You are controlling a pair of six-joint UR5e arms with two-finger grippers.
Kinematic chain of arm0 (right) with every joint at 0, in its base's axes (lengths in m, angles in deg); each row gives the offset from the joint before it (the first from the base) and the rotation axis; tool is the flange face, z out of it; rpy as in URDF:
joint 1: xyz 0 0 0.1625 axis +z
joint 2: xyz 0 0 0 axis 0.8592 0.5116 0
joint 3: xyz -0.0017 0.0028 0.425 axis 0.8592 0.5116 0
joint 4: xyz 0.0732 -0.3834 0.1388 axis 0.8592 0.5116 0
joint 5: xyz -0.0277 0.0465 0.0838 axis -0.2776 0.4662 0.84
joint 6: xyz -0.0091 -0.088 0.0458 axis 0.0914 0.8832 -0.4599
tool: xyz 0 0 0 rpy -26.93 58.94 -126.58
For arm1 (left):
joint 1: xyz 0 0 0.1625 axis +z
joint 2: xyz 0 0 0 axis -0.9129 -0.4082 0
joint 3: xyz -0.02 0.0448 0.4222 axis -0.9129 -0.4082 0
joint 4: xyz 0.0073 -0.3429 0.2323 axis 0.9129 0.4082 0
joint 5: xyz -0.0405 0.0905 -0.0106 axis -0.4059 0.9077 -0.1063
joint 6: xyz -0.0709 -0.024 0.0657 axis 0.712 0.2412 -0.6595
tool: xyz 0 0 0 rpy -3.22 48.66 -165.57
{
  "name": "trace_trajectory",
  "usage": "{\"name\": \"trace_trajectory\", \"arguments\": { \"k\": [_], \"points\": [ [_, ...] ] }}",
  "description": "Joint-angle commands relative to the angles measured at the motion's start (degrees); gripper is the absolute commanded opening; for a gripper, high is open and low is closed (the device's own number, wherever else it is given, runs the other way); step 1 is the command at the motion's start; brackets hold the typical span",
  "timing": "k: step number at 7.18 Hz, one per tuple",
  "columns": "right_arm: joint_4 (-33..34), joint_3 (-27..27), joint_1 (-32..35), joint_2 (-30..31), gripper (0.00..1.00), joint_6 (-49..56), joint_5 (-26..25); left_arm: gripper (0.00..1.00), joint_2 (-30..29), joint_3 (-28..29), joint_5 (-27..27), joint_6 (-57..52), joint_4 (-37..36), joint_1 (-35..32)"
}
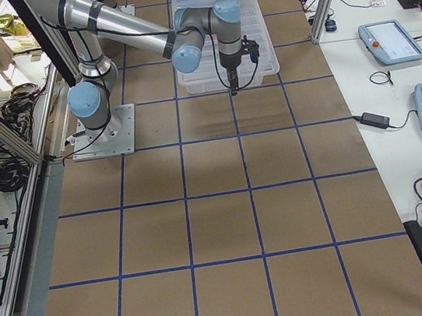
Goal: Place red block in blue tray from box
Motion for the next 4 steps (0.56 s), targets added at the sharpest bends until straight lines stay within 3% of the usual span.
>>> {"name": "trace_trajectory", "arguments": {
  "k": [1, 4],
  "points": [
    [0.00, 0.01, -3.38, 0.00, 1.00, 4.41, 0.10, 1.00, 0.82, -0.02, 0.06, 0.00, 1.38, 0.01],
    [0.00, 0.10, -7.42, 0.00, 1.00, 9.15, 0.01, 1.00, 1.26, -0.29, 0.33, 0.00, 2.35, 0.01]
  ]
}}
